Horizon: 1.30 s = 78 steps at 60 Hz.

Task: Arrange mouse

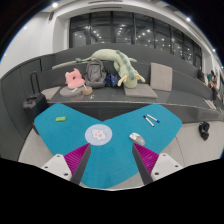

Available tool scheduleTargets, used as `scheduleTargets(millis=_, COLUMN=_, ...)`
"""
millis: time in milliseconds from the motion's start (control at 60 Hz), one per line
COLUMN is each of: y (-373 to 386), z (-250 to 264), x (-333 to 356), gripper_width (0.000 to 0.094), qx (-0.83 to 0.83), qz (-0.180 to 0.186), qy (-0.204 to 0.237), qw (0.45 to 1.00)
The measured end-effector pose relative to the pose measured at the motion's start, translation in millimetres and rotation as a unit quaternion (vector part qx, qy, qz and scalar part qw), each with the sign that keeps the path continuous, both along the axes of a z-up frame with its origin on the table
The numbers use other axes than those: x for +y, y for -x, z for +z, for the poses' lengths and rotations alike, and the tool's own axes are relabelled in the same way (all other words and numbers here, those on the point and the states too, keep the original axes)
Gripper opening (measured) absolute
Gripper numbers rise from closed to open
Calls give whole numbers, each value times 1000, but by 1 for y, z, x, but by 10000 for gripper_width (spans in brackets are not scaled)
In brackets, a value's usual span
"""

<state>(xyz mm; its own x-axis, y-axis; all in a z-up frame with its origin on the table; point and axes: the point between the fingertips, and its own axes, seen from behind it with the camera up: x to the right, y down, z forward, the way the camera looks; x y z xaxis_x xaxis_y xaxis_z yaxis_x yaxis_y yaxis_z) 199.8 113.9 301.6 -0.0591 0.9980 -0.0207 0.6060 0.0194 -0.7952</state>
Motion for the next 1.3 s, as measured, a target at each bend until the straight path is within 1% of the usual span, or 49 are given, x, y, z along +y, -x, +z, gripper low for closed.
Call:
scheduleTargets(millis=233, y=12, z=-59, x=71, gripper_width=855, qx=7, qz=-6, qy=-1, qw=1000)
scheduleTargets(millis=367, y=20, z=-97, x=114, gripper_width=854, qx=11, qz=-9, qy=-11, qw=1000)
scheduleTargets(millis=517, y=28, z=-144, x=145, gripper_width=856, qx=11, qz=-10, qy=0, qw=1000)
scheduleTargets(millis=617, y=42, z=-178, x=162, gripper_width=855, qx=14, qz=-8, qy=-5, qw=1000)
scheduleTargets(millis=750, y=68, z=-222, x=178, gripper_width=858, qx=22, qz=-12, qy=-1, qw=1000)
scheduleTargets(millis=983, y=123, z=-277, x=188, gripper_width=855, qx=46, qz=-12, qy=7, qw=999)
scheduleTargets(millis=1183, y=168, z=-302, x=187, gripper_width=855, qx=60, qz=2, qy=-3, qw=998)
scheduleTargets(millis=1300, y=198, z=-307, x=182, gripper_width=855, qx=66, qz=6, qy=1, qw=998)
